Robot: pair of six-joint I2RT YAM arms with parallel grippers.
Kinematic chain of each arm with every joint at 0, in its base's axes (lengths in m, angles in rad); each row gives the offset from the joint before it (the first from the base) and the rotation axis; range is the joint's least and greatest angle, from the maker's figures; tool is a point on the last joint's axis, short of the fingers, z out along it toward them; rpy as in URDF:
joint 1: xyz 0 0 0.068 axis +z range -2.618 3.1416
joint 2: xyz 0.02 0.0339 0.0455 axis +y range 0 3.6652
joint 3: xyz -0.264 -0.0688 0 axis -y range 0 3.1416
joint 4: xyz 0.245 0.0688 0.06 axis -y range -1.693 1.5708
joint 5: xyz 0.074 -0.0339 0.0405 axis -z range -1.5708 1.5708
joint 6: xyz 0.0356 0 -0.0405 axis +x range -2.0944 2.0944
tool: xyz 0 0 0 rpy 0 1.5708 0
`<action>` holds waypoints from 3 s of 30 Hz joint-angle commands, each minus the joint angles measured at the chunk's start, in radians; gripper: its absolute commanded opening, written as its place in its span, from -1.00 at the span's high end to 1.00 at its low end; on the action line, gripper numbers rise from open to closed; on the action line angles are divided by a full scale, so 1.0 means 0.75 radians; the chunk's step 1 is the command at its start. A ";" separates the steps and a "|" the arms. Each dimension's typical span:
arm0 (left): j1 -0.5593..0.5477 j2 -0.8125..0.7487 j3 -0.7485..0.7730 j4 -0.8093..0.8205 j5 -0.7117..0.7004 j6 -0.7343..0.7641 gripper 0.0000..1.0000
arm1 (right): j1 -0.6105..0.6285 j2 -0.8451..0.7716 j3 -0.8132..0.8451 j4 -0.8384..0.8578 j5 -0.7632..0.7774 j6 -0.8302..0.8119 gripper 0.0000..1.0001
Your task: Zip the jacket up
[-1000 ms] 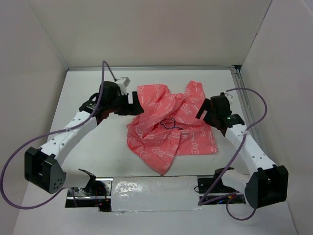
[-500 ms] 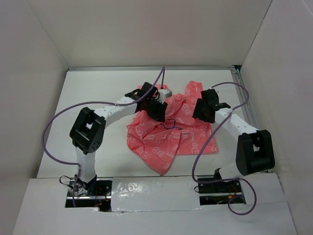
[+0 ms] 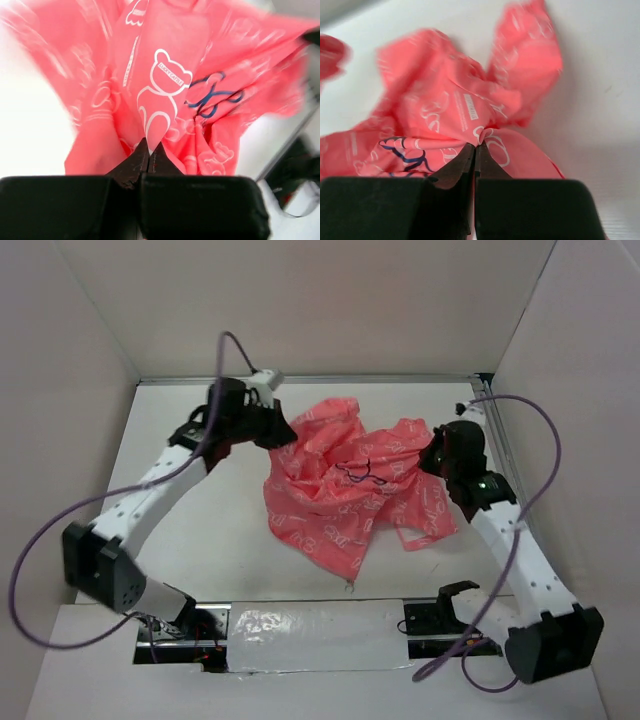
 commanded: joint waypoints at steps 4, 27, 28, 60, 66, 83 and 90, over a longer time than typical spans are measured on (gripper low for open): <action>0.092 -0.516 0.020 0.167 0.081 -0.288 1.00 | 0.044 -0.397 0.263 -0.083 0.044 -0.016 1.00; 0.439 0.337 0.549 -0.113 -0.020 -0.348 0.53 | -0.147 0.626 0.901 -0.194 -0.223 -0.144 1.00; 0.453 0.414 0.659 -0.146 0.043 -0.338 0.09 | -0.151 0.695 0.938 -0.192 -0.189 -0.148 1.00; -0.213 0.114 -0.187 0.105 0.435 -0.080 -0.99 | 0.015 -0.024 -0.335 0.054 -0.571 0.289 -0.99; -0.088 0.236 0.120 -0.050 0.006 -0.059 -0.99 | 0.299 -0.008 -0.426 0.174 -0.551 0.395 -0.99; -0.180 0.877 0.642 -0.302 -0.070 0.223 0.79 | 0.471 0.379 -0.270 0.167 -0.101 0.606 1.00; -0.025 0.710 0.503 -0.202 -0.113 0.004 1.00 | 0.312 0.244 -0.281 -0.173 0.171 0.674 1.00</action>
